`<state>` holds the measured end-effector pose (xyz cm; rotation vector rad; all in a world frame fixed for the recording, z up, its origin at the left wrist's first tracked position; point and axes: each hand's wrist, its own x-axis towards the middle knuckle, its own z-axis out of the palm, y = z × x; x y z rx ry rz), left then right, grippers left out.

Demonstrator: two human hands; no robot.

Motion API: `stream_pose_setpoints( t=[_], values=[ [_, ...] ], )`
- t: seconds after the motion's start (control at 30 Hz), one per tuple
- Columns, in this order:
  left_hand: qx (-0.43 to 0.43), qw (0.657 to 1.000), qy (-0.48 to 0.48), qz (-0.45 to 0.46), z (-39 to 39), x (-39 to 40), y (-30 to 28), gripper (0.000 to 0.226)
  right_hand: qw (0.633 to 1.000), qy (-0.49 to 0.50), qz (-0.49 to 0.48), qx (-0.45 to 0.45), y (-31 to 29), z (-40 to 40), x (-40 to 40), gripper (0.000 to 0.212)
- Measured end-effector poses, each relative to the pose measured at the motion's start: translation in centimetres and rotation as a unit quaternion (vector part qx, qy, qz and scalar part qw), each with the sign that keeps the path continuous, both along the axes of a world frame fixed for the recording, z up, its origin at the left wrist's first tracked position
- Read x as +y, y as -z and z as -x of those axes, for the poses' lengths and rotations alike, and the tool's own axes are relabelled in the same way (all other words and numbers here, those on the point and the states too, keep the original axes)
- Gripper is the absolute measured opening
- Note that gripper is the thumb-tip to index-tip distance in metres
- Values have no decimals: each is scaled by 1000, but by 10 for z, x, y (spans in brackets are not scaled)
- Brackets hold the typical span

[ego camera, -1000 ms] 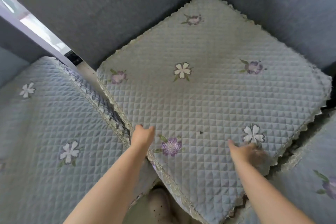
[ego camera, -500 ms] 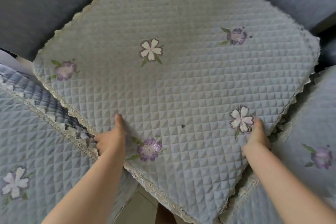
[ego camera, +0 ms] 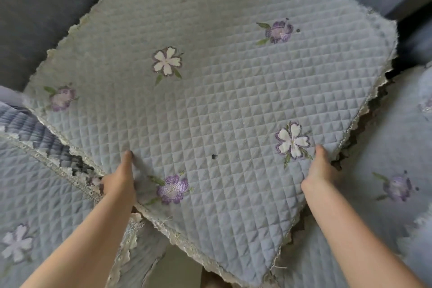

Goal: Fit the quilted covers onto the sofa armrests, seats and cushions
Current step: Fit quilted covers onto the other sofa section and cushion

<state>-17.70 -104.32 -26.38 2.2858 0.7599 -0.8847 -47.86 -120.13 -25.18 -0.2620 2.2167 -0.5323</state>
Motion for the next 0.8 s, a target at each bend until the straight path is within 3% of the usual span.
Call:
stream_pose_setpoints(
  t=[0.17, 0.3, 0.43, 0.5, 0.6, 0.67, 0.7, 0.8],
  values=[
    [78, 994, 63, 33, 0, 9, -12, 59, 985, -137, -67, 82, 11, 1, -5, 61],
    [34, 992, 125, 10, -11, 3, -41, 51, 922, -330, -74, 189, -10, -35, -6, 57],
    [-28, 980, 195, 5, -48, -9, -72, 57, 774, -602, -32, 194, -27, -130, -1, 49],
    [-46, 977, 209, 14, -79, -13, -79, 58, 701, -691, 67, 165, -33, -188, 1, 37],
    [-46, 972, 228, 35, -126, -22, -74, 55, 524, -794, 249, 181, -39, -268, -2, 21],
    [-49, 967, 245, 56, -153, -28, -69, 49, 425, -855, 226, 190, -44, -316, -8, 23],
    [-45, 967, 242, 64, -174, -28, -60, 48, 391, -879, 196, 190, -38, -347, -12, 29],
    [-42, 955, 289, 60, -210, -26, -46, 51, 373, -899, 147, 176, -33, -410, -30, 36]
  ],
)
